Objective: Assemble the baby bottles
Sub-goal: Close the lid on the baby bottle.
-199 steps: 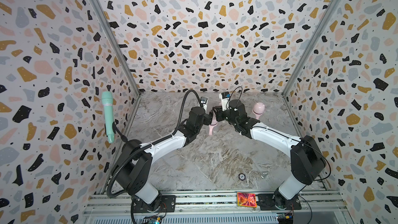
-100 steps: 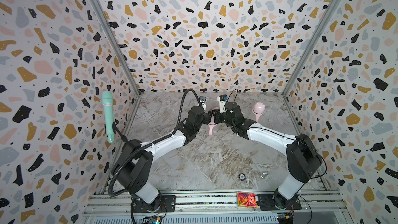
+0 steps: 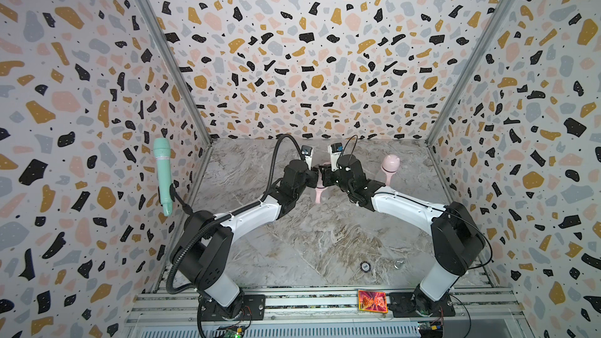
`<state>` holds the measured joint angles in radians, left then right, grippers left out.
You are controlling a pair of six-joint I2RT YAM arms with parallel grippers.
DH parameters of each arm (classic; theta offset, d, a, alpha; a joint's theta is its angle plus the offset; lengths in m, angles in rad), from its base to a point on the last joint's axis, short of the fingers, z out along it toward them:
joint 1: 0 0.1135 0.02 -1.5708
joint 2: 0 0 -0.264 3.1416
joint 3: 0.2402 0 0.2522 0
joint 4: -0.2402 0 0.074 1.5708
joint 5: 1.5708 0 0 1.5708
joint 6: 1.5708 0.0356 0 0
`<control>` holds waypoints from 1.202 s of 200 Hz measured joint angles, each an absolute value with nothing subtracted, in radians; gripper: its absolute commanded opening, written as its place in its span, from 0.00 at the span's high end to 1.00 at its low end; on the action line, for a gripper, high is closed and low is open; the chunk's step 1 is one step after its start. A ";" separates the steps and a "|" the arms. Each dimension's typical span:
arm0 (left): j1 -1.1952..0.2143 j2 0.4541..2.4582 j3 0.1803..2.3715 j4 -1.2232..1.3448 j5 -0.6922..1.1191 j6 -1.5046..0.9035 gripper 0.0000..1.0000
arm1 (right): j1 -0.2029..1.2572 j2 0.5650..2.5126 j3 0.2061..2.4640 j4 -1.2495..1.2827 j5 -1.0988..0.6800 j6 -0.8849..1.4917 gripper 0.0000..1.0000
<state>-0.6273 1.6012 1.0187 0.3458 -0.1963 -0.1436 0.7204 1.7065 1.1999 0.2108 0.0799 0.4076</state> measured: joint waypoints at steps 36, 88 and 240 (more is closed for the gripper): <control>-0.620 1.599 1.005 0.363 -0.159 -0.146 0.56 | 0.732 1.707 1.192 0.220 0.112 0.415 0.80; -0.615 1.597 0.979 0.403 -0.102 -0.146 0.61 | 0.744 1.704 1.150 0.285 0.151 0.434 0.79; -0.616 1.554 1.008 0.262 -0.104 -0.141 0.49 | 0.752 1.693 1.104 0.344 0.152 0.471 0.79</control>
